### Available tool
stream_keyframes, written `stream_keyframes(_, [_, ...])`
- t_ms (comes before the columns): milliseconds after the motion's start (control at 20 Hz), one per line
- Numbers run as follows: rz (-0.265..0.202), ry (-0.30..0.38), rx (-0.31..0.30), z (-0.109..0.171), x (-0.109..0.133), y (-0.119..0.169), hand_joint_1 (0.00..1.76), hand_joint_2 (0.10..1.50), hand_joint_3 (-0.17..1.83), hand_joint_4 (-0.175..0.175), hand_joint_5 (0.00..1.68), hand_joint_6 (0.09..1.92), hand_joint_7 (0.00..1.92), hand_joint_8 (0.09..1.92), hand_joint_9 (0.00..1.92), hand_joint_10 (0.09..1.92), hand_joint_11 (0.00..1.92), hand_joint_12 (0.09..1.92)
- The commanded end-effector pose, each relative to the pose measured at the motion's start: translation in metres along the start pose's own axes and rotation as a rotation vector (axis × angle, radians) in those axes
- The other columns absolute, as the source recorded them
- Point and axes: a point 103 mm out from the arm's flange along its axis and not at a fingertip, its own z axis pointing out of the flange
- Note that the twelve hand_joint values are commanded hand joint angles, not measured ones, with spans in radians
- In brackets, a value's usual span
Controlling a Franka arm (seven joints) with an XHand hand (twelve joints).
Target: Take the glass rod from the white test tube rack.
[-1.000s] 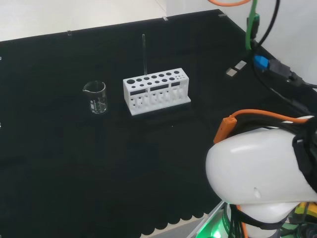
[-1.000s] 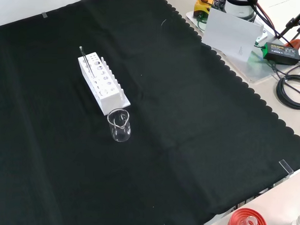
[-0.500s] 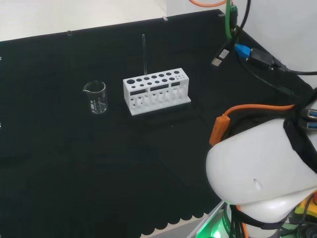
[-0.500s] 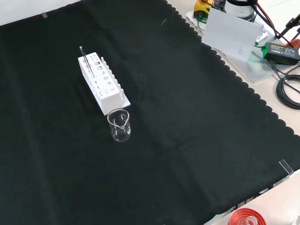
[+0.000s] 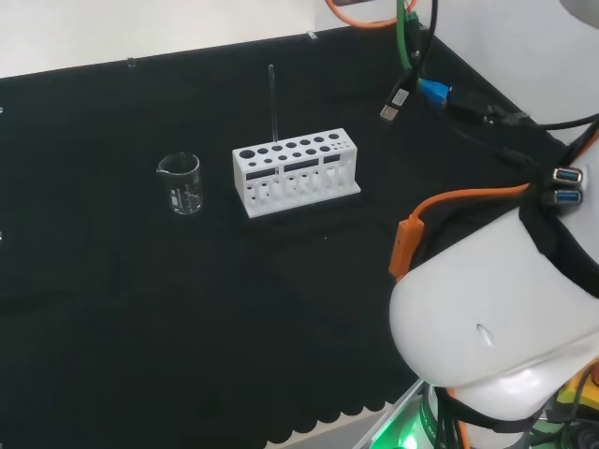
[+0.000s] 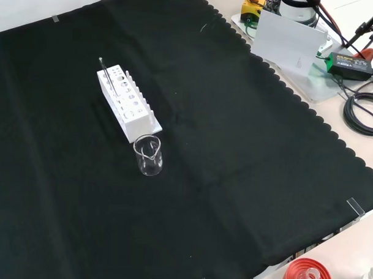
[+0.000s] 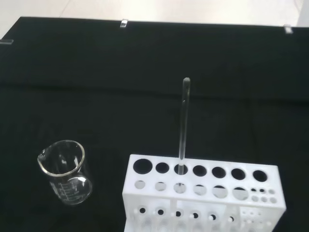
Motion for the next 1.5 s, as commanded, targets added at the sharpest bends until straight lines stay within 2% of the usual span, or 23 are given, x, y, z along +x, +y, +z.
stream_keyframes(50, [-0.042,0.014,0.014,0.024,0.008,0.031,0.60,1.09,-0.17,-0.078,0.29,0.51,0.57,0.82,0.78,0.74,0.63,1.31])
stream_keyframes(350, [-0.062,0.022,0.047,0.051,0.008,0.053,0.60,1.09,-0.17,-0.081,0.29,0.58,0.60,0.83,0.79,0.74,0.64,1.31])
stream_keyframes(550, [-0.058,0.040,0.084,0.070,0.003,0.067,0.60,1.09,-0.17,-0.082,0.28,0.62,0.61,0.82,0.80,0.73,0.65,1.31])
stream_keyframes(1250, [-0.100,0.068,0.100,0.109,-0.012,0.096,0.59,1.10,-0.17,-0.086,0.27,0.66,0.63,0.83,0.83,0.74,0.66,1.31])
stream_keyframes(1500, [-0.103,0.078,0.112,0.117,-0.017,0.107,0.59,1.10,-0.17,-0.089,0.28,0.69,0.65,0.83,0.84,0.73,0.67,1.30])
